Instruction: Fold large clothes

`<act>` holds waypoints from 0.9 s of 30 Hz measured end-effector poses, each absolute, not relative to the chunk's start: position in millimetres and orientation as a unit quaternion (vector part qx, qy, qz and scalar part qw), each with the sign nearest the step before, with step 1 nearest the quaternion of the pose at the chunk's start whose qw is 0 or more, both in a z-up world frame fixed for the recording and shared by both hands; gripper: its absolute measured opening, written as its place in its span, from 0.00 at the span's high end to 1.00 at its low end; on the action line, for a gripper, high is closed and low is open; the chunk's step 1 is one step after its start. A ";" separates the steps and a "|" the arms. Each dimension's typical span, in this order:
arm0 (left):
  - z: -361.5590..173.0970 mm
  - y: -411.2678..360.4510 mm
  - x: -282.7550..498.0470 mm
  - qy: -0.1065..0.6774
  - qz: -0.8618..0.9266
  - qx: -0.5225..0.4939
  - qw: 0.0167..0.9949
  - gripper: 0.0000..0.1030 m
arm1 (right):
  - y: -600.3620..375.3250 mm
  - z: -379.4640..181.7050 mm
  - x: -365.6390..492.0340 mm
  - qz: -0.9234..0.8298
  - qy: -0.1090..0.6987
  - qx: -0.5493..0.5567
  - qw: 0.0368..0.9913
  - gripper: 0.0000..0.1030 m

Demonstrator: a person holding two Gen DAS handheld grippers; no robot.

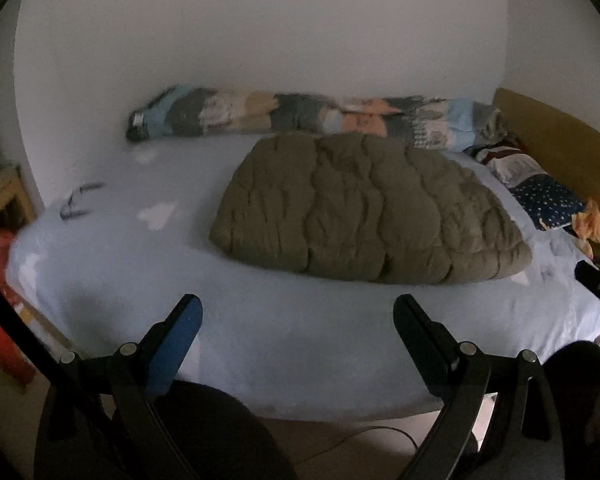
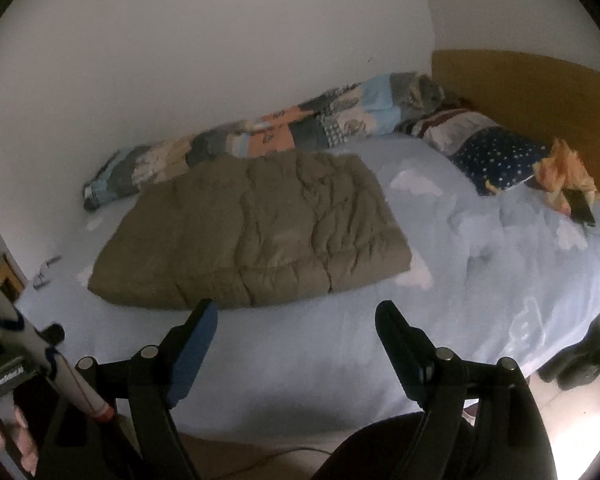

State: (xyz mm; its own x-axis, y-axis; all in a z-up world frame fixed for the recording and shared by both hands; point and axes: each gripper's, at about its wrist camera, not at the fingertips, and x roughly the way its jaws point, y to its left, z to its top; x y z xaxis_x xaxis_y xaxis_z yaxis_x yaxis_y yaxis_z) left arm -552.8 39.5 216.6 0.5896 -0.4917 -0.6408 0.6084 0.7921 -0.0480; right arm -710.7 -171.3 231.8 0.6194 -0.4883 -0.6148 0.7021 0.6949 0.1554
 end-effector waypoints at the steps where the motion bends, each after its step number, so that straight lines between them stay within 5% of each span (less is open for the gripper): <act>1: 218.7 39.5 -558.4 0.330 -0.317 0.089 0.884 0.07 | -168.6 235.8 -713.3 -0.344 0.271 0.187 0.879 0.17; 9: 276.6 38.4 -603.9 0.252 -0.365 0.113 0.889 0.07 | -124.1 255.5 -728.5 -0.317 0.276 0.151 0.895 0.17; 18: 368.5 63.3 -579.5 0.175 -0.285 0.065 0.940 0.00 | -120.8 370.7 -733.5 -0.330 0.188 0.104 0.919 0.08; 27: 316.8 60.5 -562.5 0.218 -0.211 0.092 0.948 0.00 | -114.1 364.1 -716.7 -0.350 0.185 0.111 0.911 0.01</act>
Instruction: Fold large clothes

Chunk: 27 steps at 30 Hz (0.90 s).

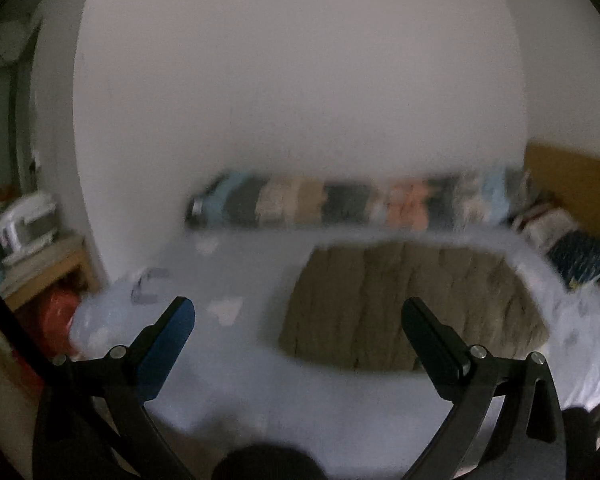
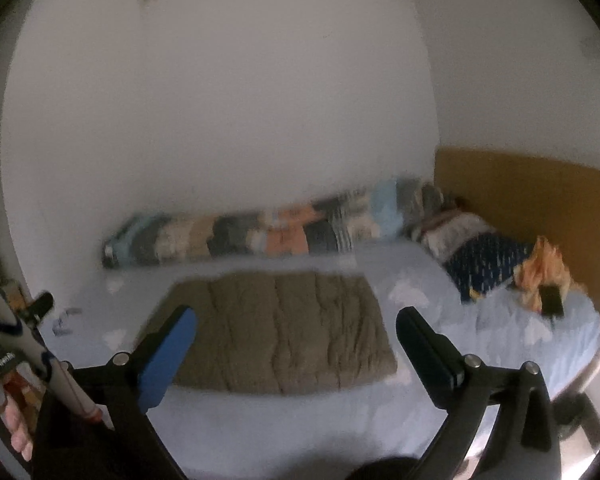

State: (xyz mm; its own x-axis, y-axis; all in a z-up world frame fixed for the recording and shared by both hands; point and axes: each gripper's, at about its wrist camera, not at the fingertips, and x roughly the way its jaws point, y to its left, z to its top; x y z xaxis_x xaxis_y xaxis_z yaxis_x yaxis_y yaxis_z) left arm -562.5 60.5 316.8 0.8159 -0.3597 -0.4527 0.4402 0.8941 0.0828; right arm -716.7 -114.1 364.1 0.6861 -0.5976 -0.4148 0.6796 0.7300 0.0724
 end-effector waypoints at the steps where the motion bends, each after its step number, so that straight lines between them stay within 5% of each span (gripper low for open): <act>1: 306.5 54.8 -559.7 0.234 -0.202 0.115 0.944 0.00 | -114.6 355.3 -712.4 -0.352 0.199 0.117 0.907 0.01; 27: 257.3 35.0 -549.0 0.313 -0.226 0.165 0.907 0.00 | -92.0 305.1 -678.1 -0.314 0.288 0.098 0.900 0.01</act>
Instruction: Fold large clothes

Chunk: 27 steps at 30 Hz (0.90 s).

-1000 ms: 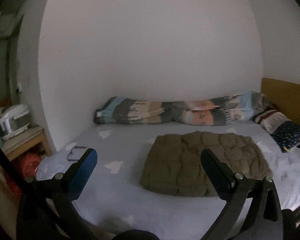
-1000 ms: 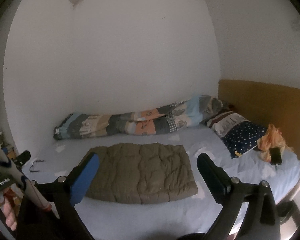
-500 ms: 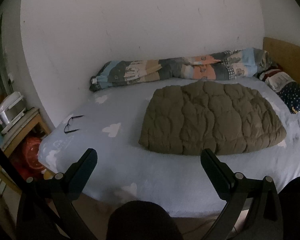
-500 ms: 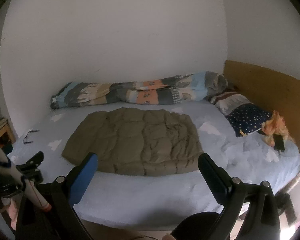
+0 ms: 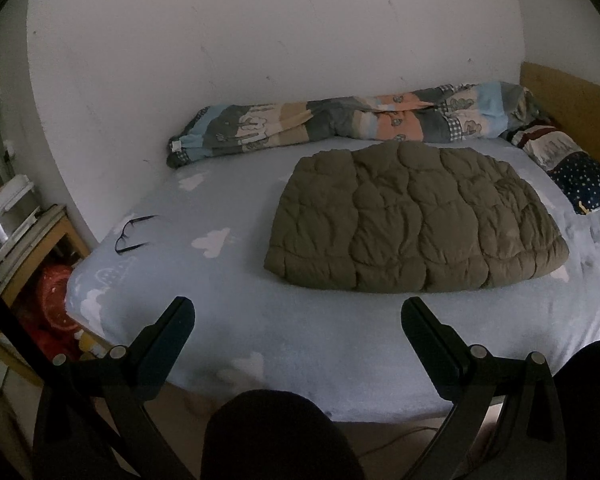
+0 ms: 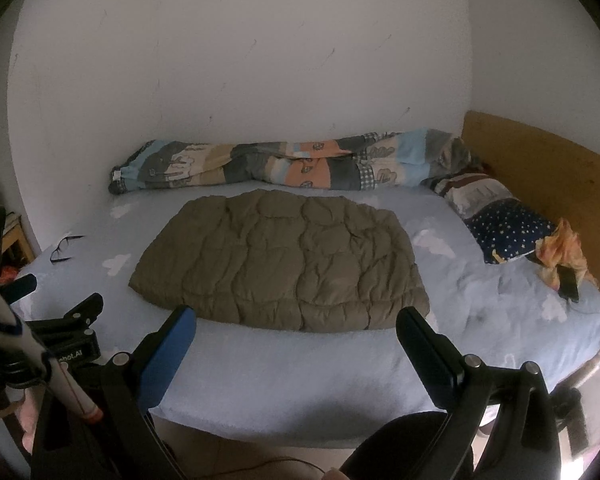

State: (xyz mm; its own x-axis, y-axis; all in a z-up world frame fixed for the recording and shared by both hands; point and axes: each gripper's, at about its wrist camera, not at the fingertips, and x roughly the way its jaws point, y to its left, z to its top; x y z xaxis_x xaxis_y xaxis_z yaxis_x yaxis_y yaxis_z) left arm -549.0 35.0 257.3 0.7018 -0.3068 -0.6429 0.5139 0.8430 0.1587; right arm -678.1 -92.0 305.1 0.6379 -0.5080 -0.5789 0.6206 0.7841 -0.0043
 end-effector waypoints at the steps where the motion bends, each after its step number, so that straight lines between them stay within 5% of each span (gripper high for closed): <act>1: 256.6 34.3 -549.2 0.314 -0.227 0.167 0.907 0.00 | -92.4 305.0 -678.5 -0.314 0.288 0.098 0.900 0.01; 27: 249.6 29.5 -552.0 0.321 -0.233 0.174 0.901 0.00 | -94.6 293.5 -669.0 -0.312 0.309 0.108 0.892 0.01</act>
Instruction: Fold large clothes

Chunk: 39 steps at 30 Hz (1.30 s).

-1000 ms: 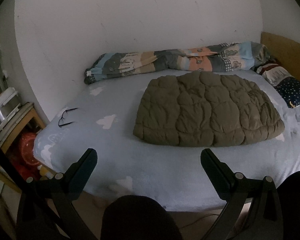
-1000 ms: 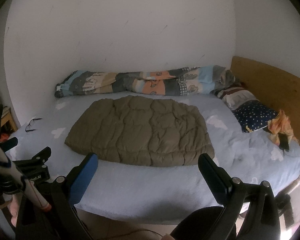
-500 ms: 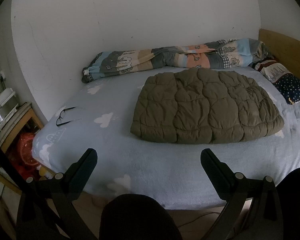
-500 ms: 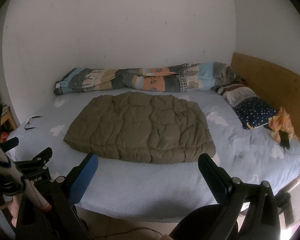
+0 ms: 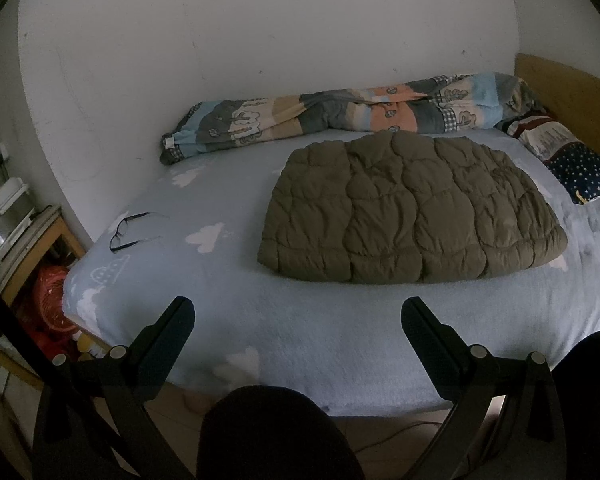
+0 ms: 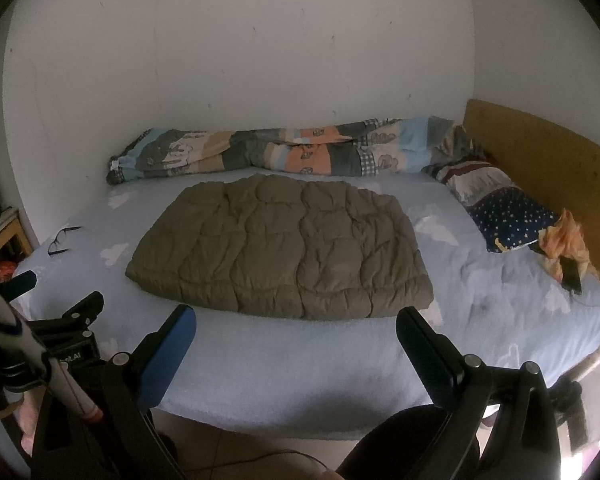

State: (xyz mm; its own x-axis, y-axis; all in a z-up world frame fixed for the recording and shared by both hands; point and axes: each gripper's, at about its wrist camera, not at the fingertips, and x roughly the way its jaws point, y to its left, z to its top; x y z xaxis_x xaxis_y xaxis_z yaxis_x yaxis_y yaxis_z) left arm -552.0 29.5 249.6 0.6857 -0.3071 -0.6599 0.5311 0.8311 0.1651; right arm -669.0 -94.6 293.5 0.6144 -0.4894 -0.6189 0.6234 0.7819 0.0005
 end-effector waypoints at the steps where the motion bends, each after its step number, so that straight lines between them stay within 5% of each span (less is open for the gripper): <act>1: 249.4 29.7 -552.0 0.322 -0.233 0.174 0.901 0.00 | -94.6 293.0 -668.8 -0.312 0.310 0.109 0.892 0.01; 39: 241.9 26.3 -553.8 0.327 -0.238 0.177 0.897 0.00 | -96.8 278.4 -667.2 -0.312 0.325 0.122 0.884 0.01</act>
